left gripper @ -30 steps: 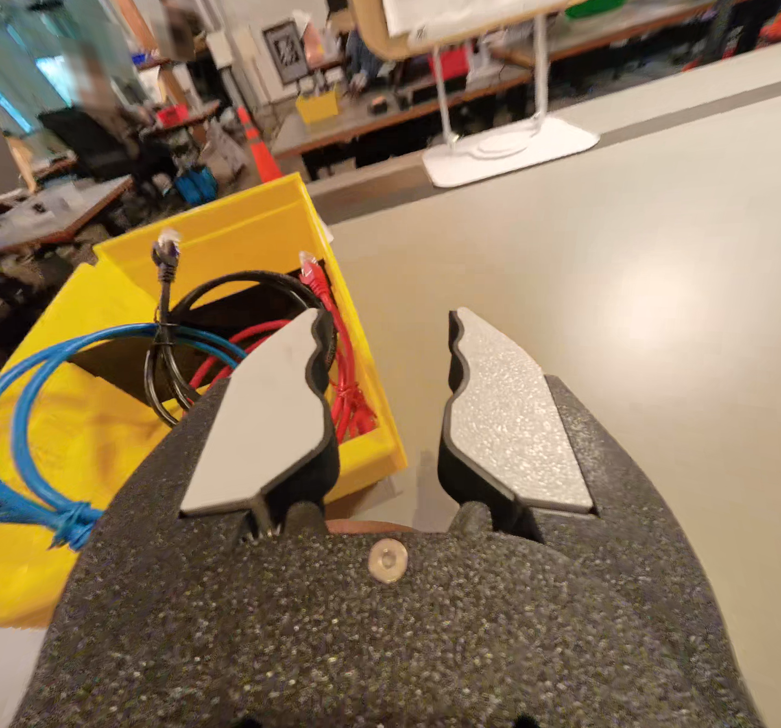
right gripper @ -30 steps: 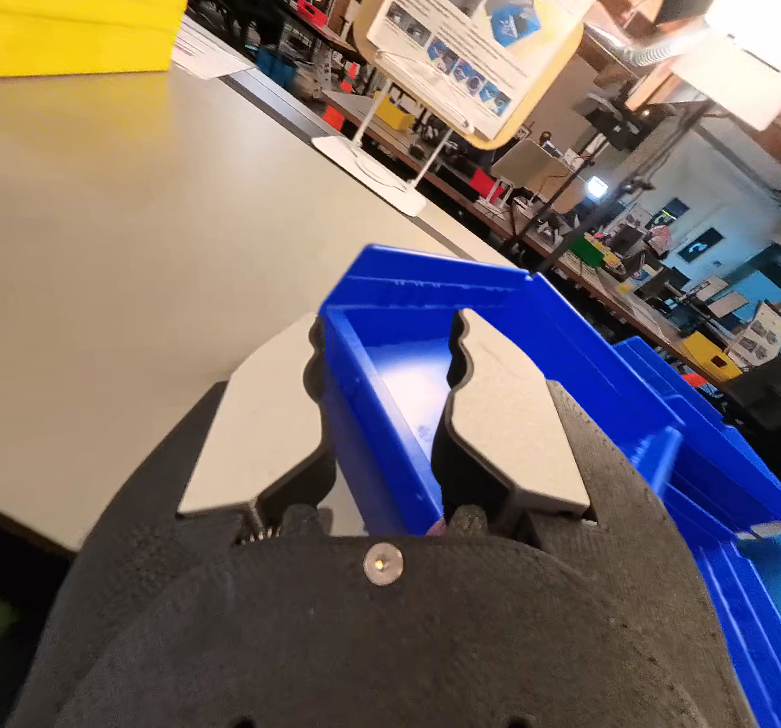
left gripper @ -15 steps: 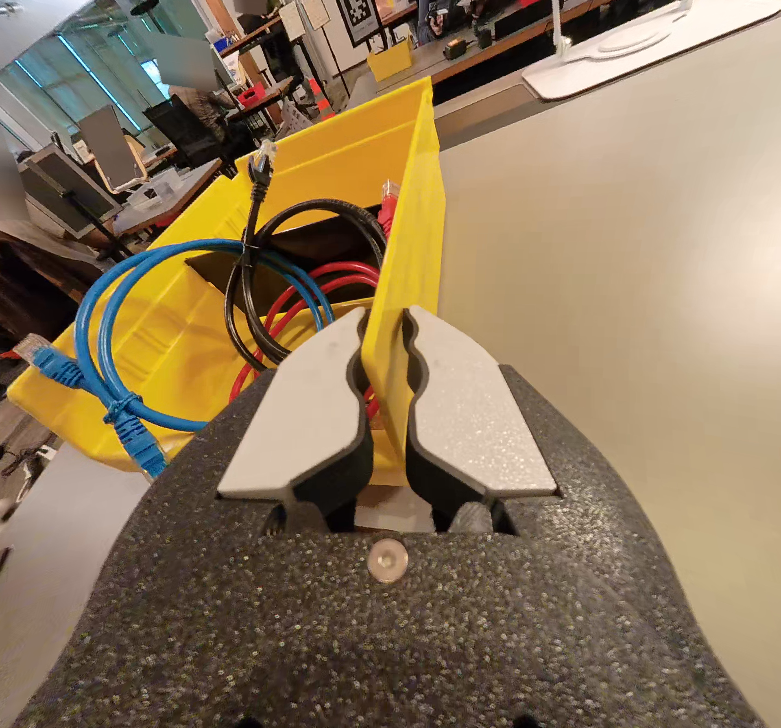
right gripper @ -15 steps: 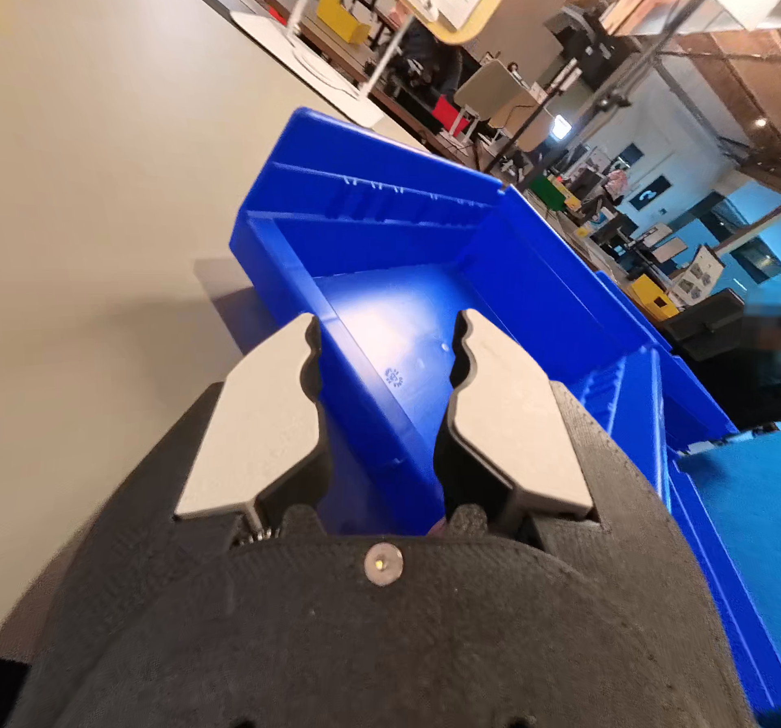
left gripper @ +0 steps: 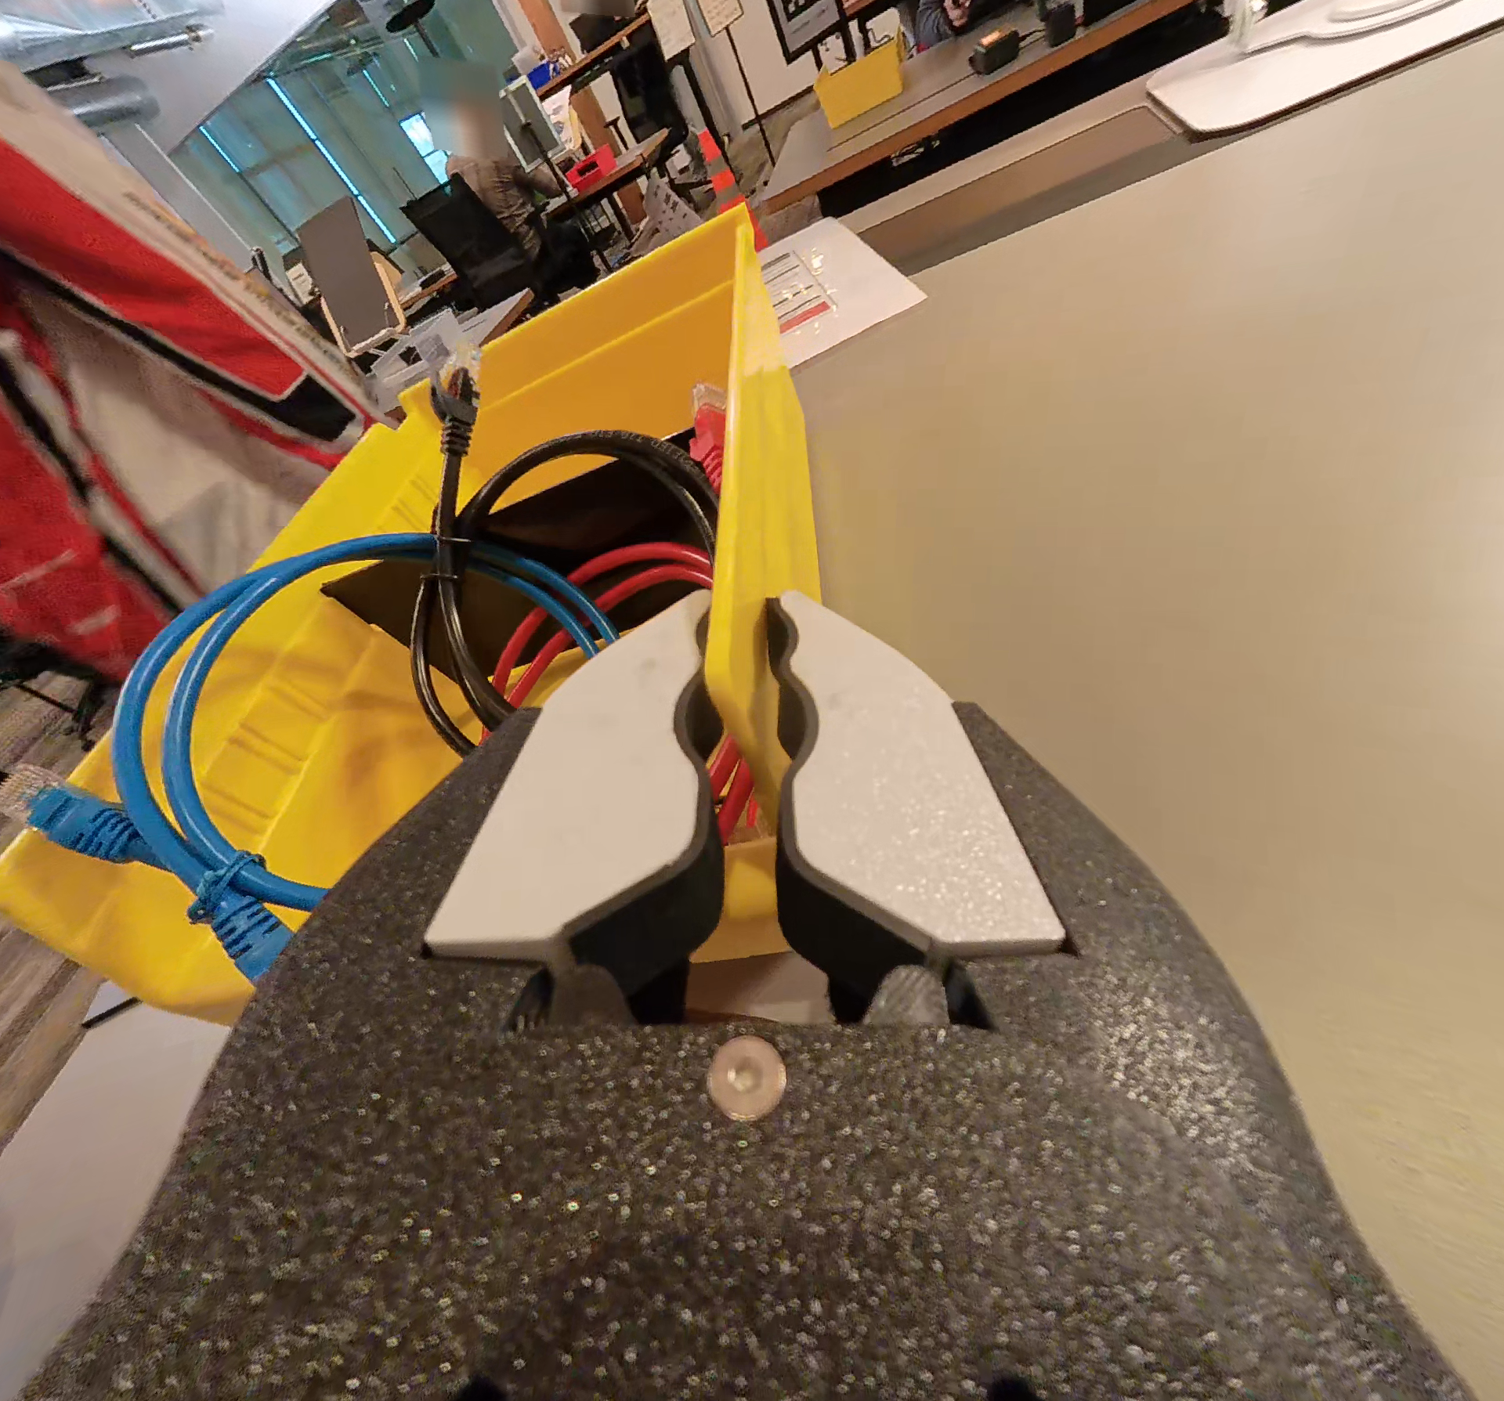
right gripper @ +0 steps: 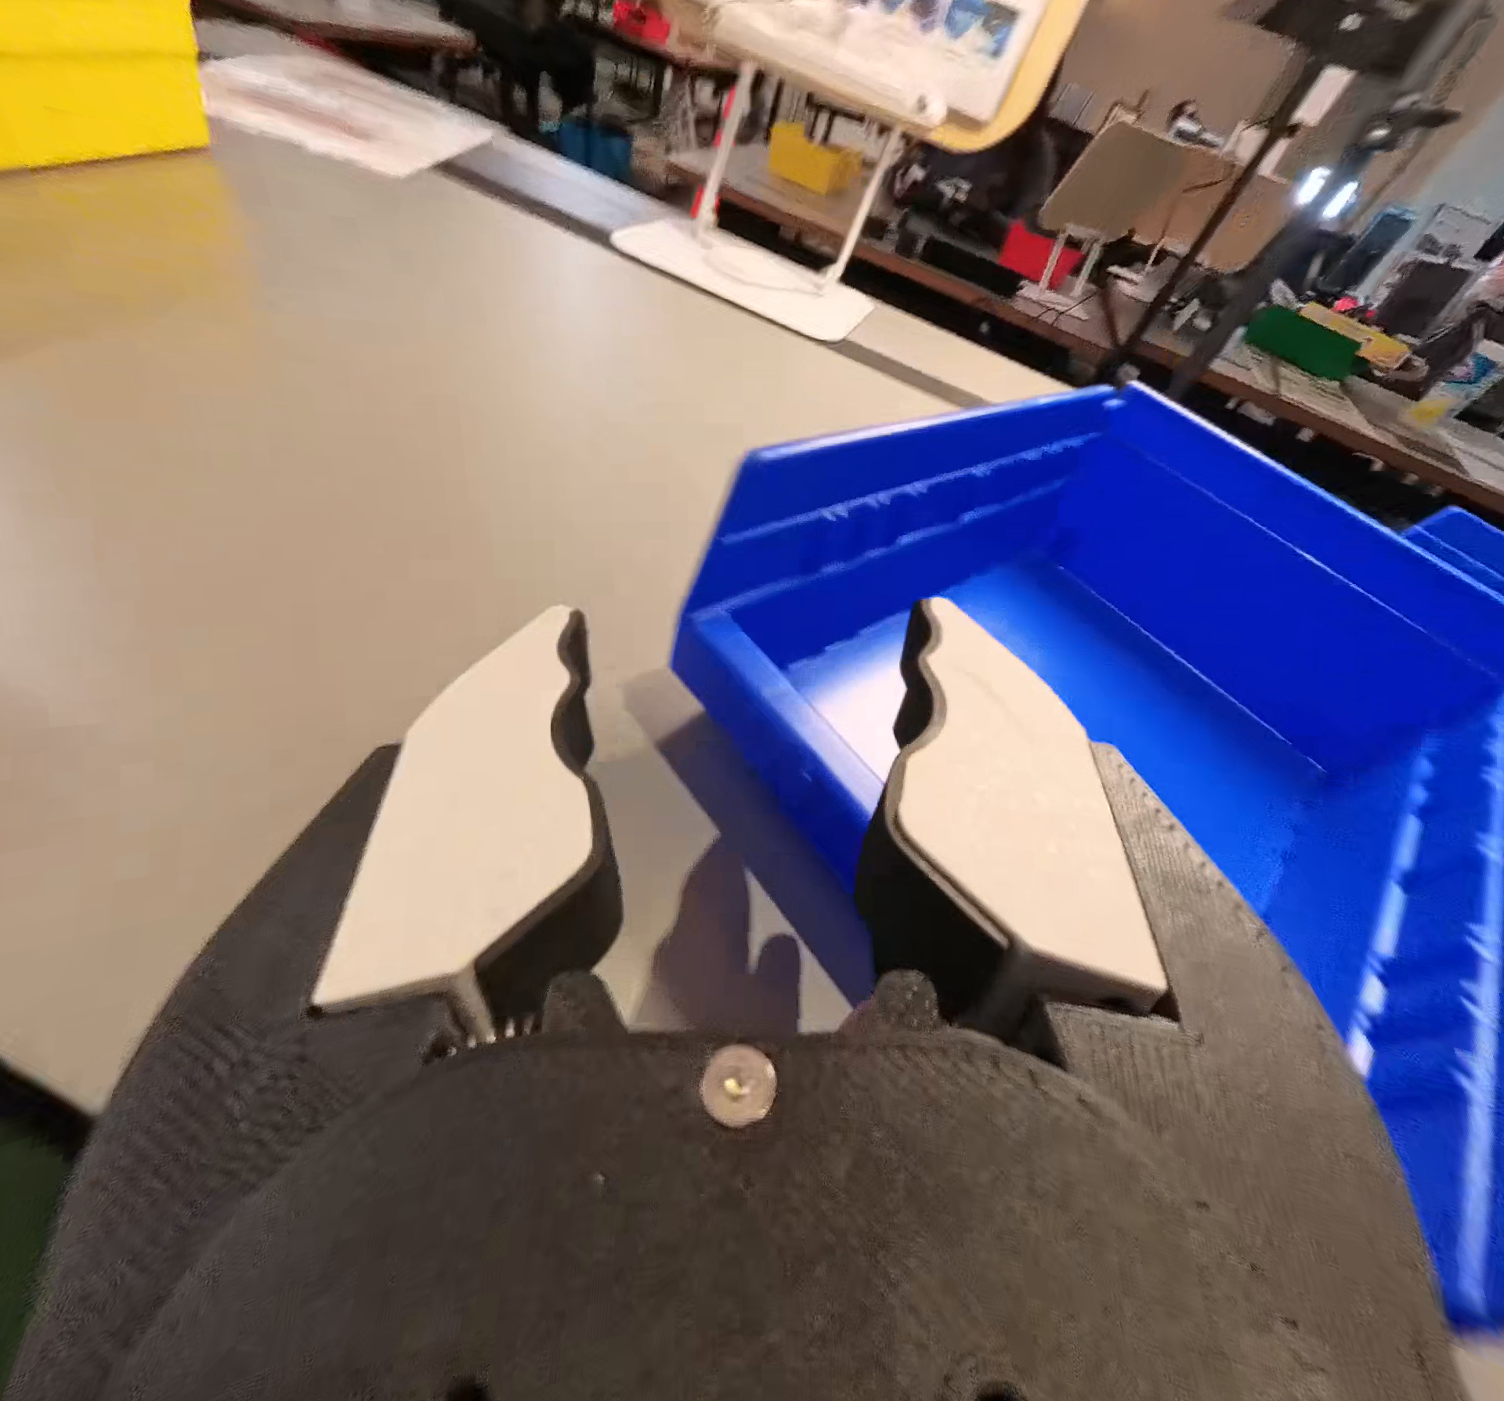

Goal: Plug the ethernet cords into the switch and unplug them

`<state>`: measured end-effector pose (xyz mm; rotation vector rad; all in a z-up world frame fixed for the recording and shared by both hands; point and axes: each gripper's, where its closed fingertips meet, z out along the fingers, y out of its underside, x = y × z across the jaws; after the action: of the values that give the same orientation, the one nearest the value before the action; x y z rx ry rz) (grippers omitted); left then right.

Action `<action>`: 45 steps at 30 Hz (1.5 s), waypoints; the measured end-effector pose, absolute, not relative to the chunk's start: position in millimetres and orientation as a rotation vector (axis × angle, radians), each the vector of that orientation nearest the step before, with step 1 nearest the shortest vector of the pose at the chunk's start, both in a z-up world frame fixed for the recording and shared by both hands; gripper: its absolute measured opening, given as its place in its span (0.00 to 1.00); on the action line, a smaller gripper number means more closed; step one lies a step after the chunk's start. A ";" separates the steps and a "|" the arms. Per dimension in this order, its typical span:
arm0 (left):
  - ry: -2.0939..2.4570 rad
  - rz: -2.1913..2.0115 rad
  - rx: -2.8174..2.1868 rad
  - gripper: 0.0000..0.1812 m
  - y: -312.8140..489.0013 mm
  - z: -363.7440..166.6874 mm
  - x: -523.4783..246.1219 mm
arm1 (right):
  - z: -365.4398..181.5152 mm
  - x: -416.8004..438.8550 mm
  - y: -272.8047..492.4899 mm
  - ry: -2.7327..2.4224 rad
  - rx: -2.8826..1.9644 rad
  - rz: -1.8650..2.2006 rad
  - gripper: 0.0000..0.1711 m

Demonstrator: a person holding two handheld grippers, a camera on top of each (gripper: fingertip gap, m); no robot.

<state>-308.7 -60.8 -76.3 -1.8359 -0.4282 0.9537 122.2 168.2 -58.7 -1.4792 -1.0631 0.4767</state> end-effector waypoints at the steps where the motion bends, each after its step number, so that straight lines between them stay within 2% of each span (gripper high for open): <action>1: -0.429 0.955 -1.835 0.05 -61.4 -76.2 -308.8 | -62.9 108.3 168.0 -1.094 -1.488 0.438 0.45; 5: -0.426 0.962 -1.834 0.05 -62.7 -76.0 -309.2 | -77.4 73.9 191.2 -1.116 -1.549 0.224 0.45; 8: -0.421 0.967 -1.832 0.06 -63.8 -75.9 -310.3 | -81.2 72.9 214.6 -1.067 -1.564 0.050 0.36; 9: -0.419 0.967 -1.832 0.06 -64.6 -75.9 -311.1 | -84.5 76.9 218.0 -1.057 -1.563 0.031 0.29; 11: -0.416 0.969 -1.832 0.06 -66.5 -75.9 -313.6 | -86.6 86.8 218.2 -1.052 -1.523 0.045 0.23; 14: -0.420 0.966 -1.832 0.06 -69.1 -76.0 -318.4 | -84.4 124.7 230.1 -1.030 -1.514 -0.081 0.11; 18: -0.423 0.967 -1.831 0.06 -72.2 -75.9 -321.5 | -84.6 174.9 261.8 -0.922 -1.598 -0.051 0.06; 28: -0.475 0.919 -1.825 0.05 -91.6 -75.8 -344.3 | -85.1 248.0 316.5 -0.850 -1.670 0.006 0.06; 45: -0.470 0.458 -1.868 0.02 -101.4 -75.6 -385.2 | -86.2 251.2 334.7 -0.877 -1.667 0.043 0.05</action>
<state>-385.2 -101.4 -75.6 -1.8681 -0.4704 0.4582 251.2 334.7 -86.2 -1.6673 -0.8773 0.0428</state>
